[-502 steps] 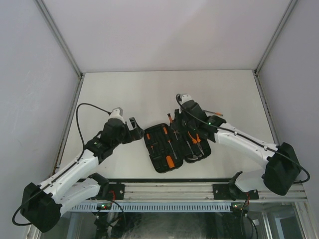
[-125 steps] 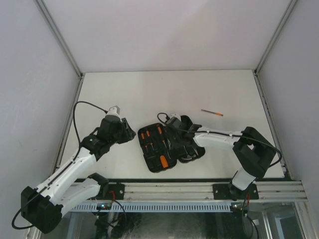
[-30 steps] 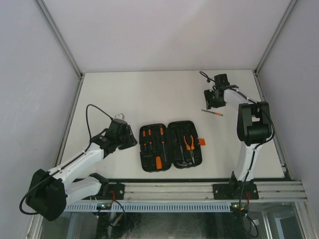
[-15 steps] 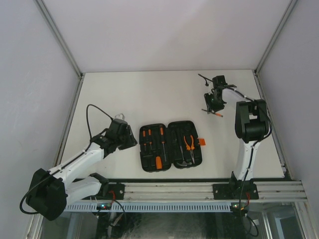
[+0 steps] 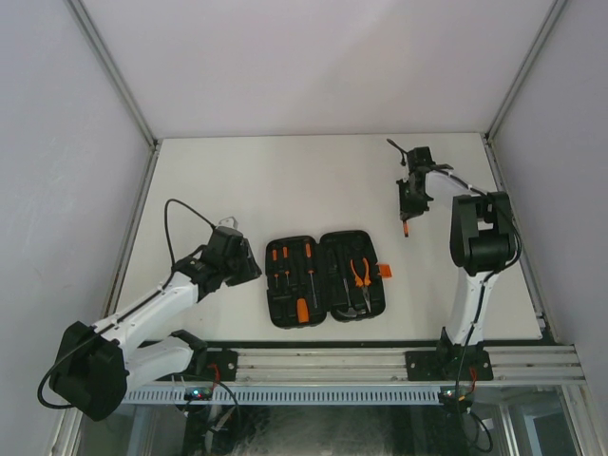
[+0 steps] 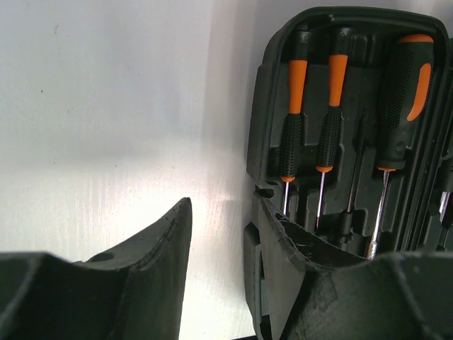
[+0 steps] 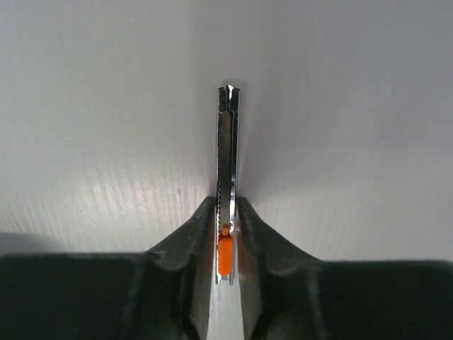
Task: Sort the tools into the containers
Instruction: Pick up the utility knife at the center of the board.
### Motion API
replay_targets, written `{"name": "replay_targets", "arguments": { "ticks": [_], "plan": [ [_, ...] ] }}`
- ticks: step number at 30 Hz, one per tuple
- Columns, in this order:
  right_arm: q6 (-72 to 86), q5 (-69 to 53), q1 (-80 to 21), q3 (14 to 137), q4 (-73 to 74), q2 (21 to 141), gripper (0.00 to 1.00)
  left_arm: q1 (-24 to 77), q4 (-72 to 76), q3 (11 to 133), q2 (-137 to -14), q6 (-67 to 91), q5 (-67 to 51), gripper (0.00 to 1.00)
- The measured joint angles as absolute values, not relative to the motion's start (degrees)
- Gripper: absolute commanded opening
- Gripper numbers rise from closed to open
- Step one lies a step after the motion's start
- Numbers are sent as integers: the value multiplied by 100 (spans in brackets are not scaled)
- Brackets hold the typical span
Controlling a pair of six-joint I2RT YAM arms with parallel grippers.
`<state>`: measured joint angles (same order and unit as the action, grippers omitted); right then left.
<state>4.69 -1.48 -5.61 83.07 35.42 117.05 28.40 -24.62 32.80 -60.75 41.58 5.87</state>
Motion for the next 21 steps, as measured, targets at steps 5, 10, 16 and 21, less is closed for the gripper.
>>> {"name": "replay_targets", "arguments": {
  "ticks": [5,10,16,21],
  "plan": [
    [808,-104,-624,8009,3524,11487,37,2840,-2460,3280,-6069,4193,587,47],
    [902,102,-770,7787,3568,11327,36,2840,-2453,3258,-6014,4204,587,47],
    [947,209,-906,7607,3642,11201,29,2840,-2451,3258,-5994,4209,582,46],
    [1007,252,-943,7564,3645,11174,20,2840,-2451,3258,-5994,4209,582,46]
  ]
}}
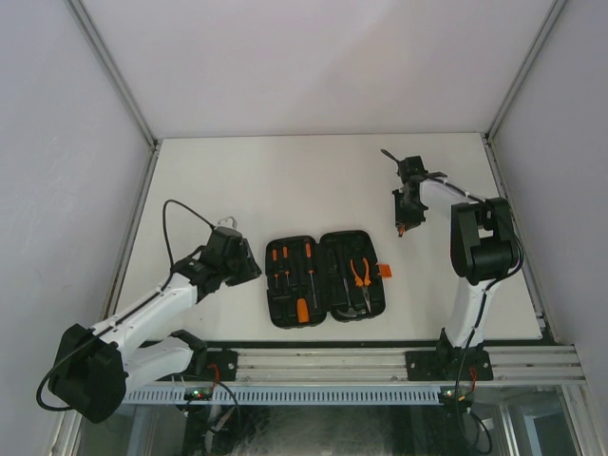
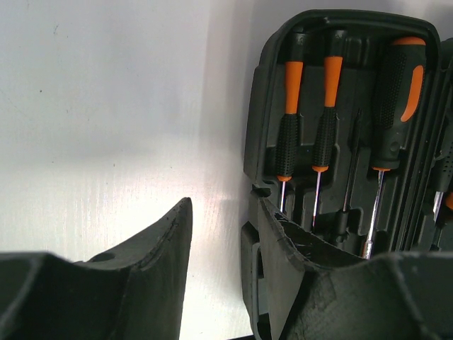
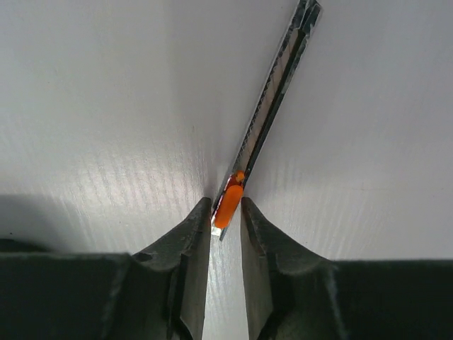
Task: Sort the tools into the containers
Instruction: Pick up the utility knife at the center of the board.
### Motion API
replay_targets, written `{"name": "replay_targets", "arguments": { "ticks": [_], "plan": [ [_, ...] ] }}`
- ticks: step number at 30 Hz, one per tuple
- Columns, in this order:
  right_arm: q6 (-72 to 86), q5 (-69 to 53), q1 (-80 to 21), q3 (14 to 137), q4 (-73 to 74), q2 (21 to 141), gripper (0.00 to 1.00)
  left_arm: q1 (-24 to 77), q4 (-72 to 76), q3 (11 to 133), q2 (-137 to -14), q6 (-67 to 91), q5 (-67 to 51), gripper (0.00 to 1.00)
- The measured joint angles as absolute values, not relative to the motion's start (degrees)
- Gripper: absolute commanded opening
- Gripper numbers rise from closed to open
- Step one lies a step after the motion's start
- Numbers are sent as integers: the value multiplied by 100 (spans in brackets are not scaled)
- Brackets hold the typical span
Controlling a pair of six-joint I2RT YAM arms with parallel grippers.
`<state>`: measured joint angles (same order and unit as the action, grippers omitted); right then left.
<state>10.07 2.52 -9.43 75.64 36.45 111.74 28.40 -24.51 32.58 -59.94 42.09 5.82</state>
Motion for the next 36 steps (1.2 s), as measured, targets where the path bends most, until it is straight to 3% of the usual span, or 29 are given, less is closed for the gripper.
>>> {"name": "replay_targets", "arguments": {
  "ticks": [10,22,27,36],
  "plan": [
    [1037,397,-954,7505,3597,11131,0,2840,-2432,3258,-5994,4211,580,46],
    [1249,449,-1081,6466,3400,10158,0,2840,-2403,3258,-5924,4252,585,45],
    [1555,598,-1402,5957,3253,9279,0,2840,-2403,3258,-5758,4252,591,52],
    [2250,552,-2349,5430,3000,7491,0,2840,-2412,3258,-5645,4248,657,53]
  ]
}}
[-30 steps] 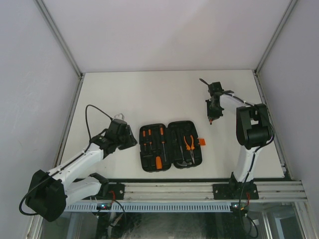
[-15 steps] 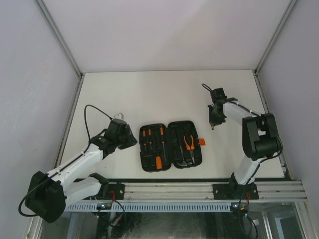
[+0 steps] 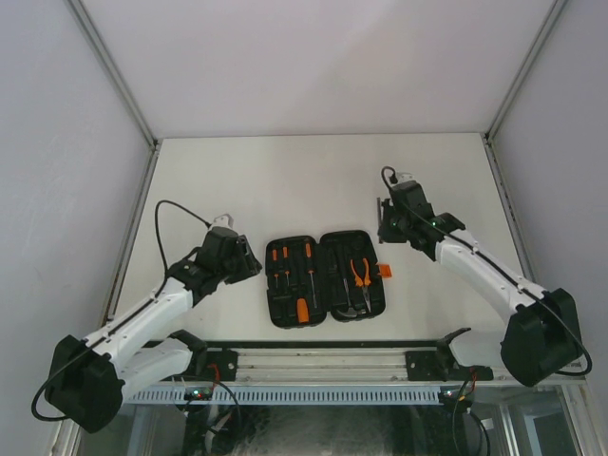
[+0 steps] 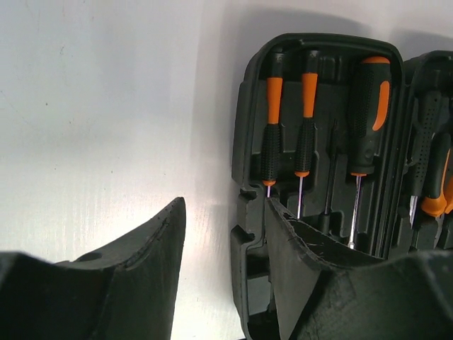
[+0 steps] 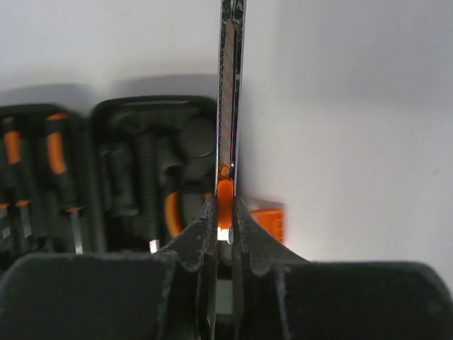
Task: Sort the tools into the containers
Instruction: Pick up the utility knife at the center of the board, then place the utility knife in the storage box.
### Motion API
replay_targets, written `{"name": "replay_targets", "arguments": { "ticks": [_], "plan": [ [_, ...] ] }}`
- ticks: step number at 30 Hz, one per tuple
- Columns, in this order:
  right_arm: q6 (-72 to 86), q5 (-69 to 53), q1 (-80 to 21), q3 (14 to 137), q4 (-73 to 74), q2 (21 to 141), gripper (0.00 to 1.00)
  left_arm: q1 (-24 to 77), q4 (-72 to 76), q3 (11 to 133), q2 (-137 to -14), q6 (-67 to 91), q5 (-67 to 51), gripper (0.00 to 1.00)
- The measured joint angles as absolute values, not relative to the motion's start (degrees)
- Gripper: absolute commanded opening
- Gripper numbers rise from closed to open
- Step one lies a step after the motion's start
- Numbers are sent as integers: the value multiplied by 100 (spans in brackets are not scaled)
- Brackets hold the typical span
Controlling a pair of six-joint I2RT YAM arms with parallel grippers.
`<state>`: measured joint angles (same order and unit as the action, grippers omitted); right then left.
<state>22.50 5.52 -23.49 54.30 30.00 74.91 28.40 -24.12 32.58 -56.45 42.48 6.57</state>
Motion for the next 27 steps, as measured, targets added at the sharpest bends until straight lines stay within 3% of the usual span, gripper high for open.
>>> {"name": "replay_targets", "arguments": {
  "ticks": [12,27],
  "plan": [
    [3223,609,-4134,5245,2810,7091,0,2840,-2397,3223,-5470,4198,694,53],
    [4163,854,-5015,5168,2801,8016,0,2840,-2303,3070,-5509,4187,692,50]
  ]
}}
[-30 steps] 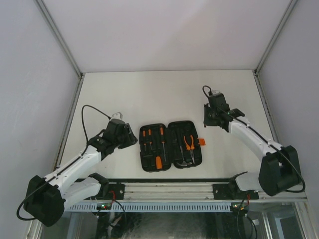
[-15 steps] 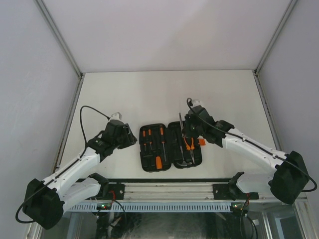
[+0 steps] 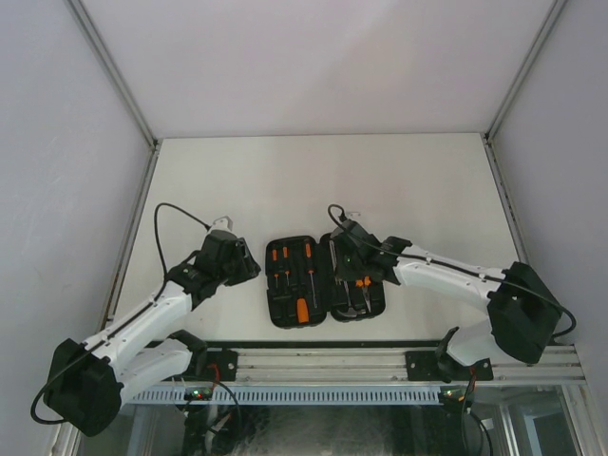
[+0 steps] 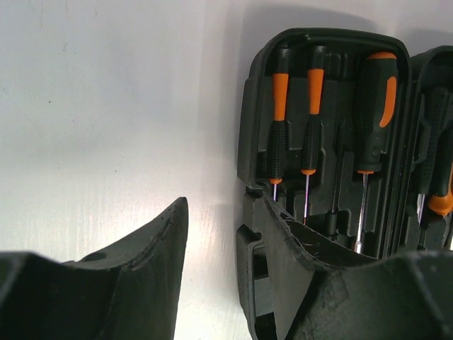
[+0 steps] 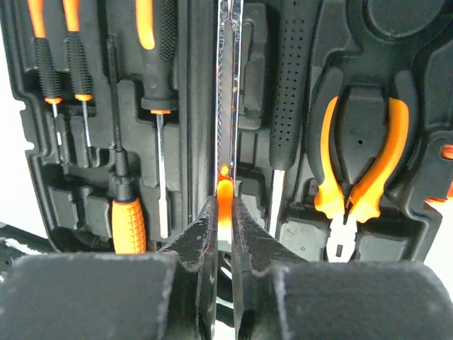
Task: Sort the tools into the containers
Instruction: Place the utility knife in the storage box.
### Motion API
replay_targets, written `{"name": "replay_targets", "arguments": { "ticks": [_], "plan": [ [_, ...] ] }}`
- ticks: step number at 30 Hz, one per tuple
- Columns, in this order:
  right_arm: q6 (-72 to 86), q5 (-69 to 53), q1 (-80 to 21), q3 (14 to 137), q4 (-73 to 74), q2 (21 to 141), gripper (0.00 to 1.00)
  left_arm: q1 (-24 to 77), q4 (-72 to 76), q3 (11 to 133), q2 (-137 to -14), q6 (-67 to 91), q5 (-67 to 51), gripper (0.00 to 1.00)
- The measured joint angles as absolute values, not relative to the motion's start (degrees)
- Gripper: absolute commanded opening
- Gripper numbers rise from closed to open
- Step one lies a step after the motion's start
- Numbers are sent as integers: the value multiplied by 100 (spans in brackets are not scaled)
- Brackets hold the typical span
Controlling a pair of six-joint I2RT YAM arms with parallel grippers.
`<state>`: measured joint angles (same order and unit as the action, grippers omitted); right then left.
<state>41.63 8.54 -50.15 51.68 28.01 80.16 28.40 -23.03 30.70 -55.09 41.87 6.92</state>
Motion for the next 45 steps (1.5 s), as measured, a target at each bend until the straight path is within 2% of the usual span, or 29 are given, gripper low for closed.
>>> {"name": "replay_targets", "arguments": {
  "ticks": [22,27,34,45],
  "plan": [
    [4574,532,-5043,5166,2661,8844,0,2840,-2196,2978,-5509,4187,687,49],
    [4584,537,-5057,5166,2679,8853,5,2840,-2178,2978,-5524,4189,666,49],
    [4630,521,-5076,5166,2641,8914,21,2840,-2154,2978,-5561,4189,582,49],
    [4606,738,-5070,5192,2867,8816,22,2840,-2152,2978,-5596,4189,582,49]
  ]
}}
